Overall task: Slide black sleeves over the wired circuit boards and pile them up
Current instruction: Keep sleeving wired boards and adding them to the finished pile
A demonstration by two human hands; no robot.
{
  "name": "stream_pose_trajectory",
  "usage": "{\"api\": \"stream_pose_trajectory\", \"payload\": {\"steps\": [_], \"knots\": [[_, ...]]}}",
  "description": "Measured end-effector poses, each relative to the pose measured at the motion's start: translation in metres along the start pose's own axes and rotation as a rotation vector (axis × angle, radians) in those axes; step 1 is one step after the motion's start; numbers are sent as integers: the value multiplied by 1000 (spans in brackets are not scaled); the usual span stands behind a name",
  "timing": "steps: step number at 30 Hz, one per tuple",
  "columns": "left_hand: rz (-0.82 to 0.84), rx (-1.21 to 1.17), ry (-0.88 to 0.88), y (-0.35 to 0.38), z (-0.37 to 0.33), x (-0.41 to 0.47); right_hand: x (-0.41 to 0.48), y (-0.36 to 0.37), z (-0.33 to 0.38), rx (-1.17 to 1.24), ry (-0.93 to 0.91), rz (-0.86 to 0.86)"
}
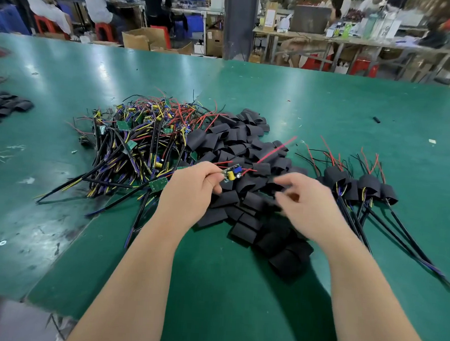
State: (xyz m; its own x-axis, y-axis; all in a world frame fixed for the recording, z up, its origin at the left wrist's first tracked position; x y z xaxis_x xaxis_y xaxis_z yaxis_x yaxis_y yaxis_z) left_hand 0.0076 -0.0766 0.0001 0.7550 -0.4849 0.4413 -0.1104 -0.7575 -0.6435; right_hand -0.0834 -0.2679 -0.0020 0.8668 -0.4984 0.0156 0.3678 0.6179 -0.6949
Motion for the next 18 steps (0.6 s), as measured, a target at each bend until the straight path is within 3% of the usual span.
{"api": "stream_pose_trajectory", "payload": {"steps": [3,4,8,10,14,18], "knots": [[-44,17,-36,-4,6,2,-2,-23,-9,-23,48,-67],[-52,18,-45,-5,7,2,-4,-28,-13,22,75,35],[-58,26,-55,-3,10,1,-33,-23,-18,78,330,809],[-64,26,-54,-3,10,2,-39,-14,-17,22,346,906],[-99,13,-28,-6,10,2,-32,10,-1,21,198,776],[-118,13,-13,-7,10,1,-18,12,18,-88,-121,305]]}}
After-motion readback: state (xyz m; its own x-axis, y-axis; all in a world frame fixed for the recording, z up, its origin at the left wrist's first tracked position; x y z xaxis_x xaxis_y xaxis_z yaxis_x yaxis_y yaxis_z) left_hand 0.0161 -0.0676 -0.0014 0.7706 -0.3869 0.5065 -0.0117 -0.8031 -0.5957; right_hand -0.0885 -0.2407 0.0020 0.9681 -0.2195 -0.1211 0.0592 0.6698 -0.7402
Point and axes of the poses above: each hand's wrist, its own x-axis towards the middle knuckle, its own y-axis out of the palm, z = x × y, the point moved 4 cm from there along x, towards the middle knuckle, and after that the axes turned 9 degrees about y, right-handed, at the moved point
